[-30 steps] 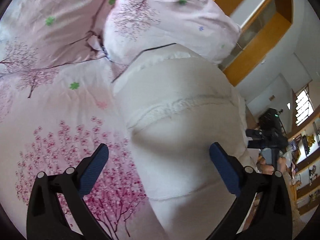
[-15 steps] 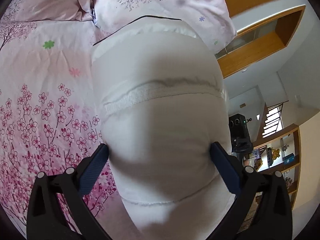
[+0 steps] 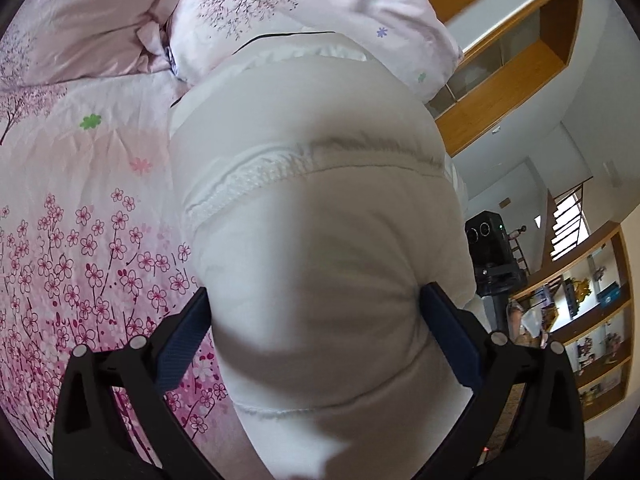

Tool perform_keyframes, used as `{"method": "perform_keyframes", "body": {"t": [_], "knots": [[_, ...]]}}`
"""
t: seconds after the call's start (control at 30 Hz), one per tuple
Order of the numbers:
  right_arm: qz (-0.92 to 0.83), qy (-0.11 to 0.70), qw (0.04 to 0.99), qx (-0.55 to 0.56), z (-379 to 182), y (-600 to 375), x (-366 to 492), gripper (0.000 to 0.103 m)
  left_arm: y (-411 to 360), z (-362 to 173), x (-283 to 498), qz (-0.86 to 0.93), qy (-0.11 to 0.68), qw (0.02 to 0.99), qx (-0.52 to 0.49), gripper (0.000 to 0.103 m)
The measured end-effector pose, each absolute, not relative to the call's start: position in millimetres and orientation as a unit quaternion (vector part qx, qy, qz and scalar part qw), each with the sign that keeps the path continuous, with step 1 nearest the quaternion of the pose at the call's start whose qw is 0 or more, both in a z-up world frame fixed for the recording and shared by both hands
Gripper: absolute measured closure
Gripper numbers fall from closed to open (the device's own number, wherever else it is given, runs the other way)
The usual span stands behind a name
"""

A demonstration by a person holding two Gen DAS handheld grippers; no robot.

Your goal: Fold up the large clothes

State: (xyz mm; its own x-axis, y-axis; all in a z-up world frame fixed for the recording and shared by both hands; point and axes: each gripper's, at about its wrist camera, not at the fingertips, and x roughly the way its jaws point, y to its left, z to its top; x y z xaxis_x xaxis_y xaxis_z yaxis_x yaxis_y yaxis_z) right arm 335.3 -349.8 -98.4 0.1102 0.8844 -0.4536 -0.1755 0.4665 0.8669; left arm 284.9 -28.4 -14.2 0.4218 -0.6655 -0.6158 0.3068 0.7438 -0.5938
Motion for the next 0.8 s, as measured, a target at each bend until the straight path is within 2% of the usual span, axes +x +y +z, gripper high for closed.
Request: {"method": "perform_keyframes", "body": {"t": [0.43,0.53,0.67,0.8], "knots": [[0.398,0.54,0.67,0.317,-95.6,-330.5,341.8,0.003,-25.7,-24.8,283.1,-0.309,0.436,0.817,-0.217,0.002],[0.406,0.522,0.672,0.332,-95.2,-334.5,329.6,0.02,-23.5,-24.7,281.2,-0.311,0.43,0.818,-0.221,0.005],[0.416,0.483,0.689,0.343,-87.5,-338.0,315.3,0.043,-21.9,-19.4,277.0,-0.317,0.421,0.823,-0.212,0.017],[0.427,0.453,0.694,0.362,-83.9,-336.1,306.1,0.055,-18.1,-17.0,275.6,-0.318,0.417,0.824,-0.213,0.023]]}}
